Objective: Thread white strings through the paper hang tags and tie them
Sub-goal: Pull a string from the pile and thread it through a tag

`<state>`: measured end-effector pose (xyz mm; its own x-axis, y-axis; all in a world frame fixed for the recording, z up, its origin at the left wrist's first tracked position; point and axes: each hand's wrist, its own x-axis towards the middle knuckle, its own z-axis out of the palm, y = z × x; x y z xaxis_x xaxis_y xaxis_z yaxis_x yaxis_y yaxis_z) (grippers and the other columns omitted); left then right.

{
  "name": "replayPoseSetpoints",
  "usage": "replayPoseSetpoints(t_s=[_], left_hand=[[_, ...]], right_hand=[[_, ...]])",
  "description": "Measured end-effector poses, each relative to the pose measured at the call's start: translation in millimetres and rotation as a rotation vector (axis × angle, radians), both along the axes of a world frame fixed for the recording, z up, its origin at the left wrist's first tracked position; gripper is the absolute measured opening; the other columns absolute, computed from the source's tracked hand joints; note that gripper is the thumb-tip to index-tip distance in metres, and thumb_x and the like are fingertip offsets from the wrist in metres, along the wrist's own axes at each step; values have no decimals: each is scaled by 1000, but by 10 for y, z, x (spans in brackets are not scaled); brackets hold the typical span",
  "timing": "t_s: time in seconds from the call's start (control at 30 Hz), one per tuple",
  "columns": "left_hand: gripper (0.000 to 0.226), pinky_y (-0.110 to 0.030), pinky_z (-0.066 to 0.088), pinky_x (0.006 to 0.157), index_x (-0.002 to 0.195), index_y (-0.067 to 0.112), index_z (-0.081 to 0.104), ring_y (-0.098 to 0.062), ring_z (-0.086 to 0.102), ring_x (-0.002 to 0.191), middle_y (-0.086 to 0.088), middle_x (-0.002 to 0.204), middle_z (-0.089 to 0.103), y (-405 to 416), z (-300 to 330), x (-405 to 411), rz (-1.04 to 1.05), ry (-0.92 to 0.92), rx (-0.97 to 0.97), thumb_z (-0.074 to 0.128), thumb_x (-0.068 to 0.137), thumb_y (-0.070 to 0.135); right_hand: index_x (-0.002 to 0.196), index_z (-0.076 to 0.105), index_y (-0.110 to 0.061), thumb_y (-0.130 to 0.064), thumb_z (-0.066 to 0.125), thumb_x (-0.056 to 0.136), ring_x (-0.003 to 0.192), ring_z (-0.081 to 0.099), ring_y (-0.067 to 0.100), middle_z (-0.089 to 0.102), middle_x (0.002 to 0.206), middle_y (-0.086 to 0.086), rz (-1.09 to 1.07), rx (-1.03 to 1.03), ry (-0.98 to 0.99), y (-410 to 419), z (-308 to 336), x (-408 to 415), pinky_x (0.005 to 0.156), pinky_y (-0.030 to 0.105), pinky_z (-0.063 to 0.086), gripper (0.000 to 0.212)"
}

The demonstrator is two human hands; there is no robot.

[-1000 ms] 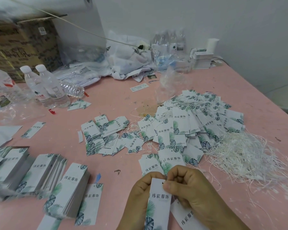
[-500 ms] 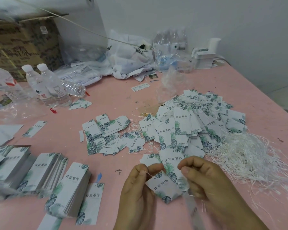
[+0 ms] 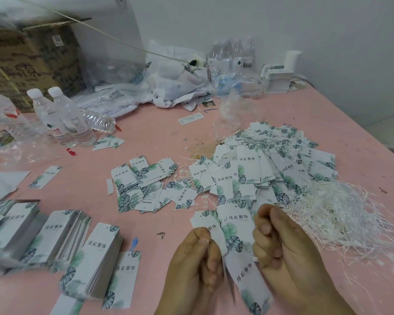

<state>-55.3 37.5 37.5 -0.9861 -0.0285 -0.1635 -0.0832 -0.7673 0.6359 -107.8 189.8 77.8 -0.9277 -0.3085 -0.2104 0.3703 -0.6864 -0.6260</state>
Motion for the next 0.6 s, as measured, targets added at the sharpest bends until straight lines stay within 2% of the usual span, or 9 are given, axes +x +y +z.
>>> replayPoseSetpoints(t_s=[0.17, 0.23, 0.3, 0.37, 0.43, 0.53, 0.6], left_hand=[[34, -14, 29, 37, 91, 3, 62, -10, 35, 33, -5, 49, 45, 116, -89, 36, -16, 58, -285, 75, 68, 25], [43, -15, 31, 39, 95, 0, 61, -8, 37, 37, -2, 51, 49, 160, -125, 47, 21, 80, -412, 80, 65, 25], [46, -14, 35, 44, 93, 0, 60, -7, 41, 41, -4, 52, 52, 236, -173, 44, 89, 94, -455, 84, 59, 20], [40, -17, 32, 46, 86, 6, 62, -8, 38, 43, -5, 51, 50, 301, -234, 25, 168, 80, -441, 86, 55, 16], [30, -22, 25, 50, 78, 19, 63, -11, 33, 47, -4, 53, 49, 324, -289, 15, 194, 81, -528, 85, 59, 20], [31, -23, 26, 50, 78, 26, 67, -12, 34, 50, 2, 55, 49, 300, -354, 15, 227, 105, -686, 89, 64, 42], [35, -21, 29, 49, 85, 25, 71, -11, 37, 50, 6, 55, 50, 298, -363, 17, 240, 130, -749, 85, 68, 53]], right_hand=[[84, 72, -9, -22, 53, 84, 40, 32, 6, 50, 67, 3, -30, -74, -23, -139, -16, 43, 33, 18, 30, 23], [86, 71, -8, -24, 53, 83, 42, 34, 8, 52, 70, 4, -43, -106, -59, -186, -38, 53, 36, 20, 34, 24], [87, 70, -8, -27, 52, 84, 46, 37, 10, 53, 73, 5, -58, -117, -96, -224, -51, 59, 40, 22, 40, 26], [90, 69, -9, -32, 52, 84, 51, 45, 12, 56, 76, 5, -79, -138, -133, -248, -62, 68, 47, 24, 47, 29], [90, 70, -10, -35, 53, 83, 60, 54, 15, 61, 80, 7, -98, -137, -150, -265, -76, 78, 59, 28, 52, 32], [88, 75, -10, -40, 51, 83, 76, 66, 21, 66, 88, 12, -101, -126, -124, -275, -85, 95, 77, 36, 53, 39], [91, 77, -10, -45, 48, 83, 86, 70, 24, 69, 96, 15, -76, -118, -73, -277, -77, 112, 81, 37, 58, 46]])
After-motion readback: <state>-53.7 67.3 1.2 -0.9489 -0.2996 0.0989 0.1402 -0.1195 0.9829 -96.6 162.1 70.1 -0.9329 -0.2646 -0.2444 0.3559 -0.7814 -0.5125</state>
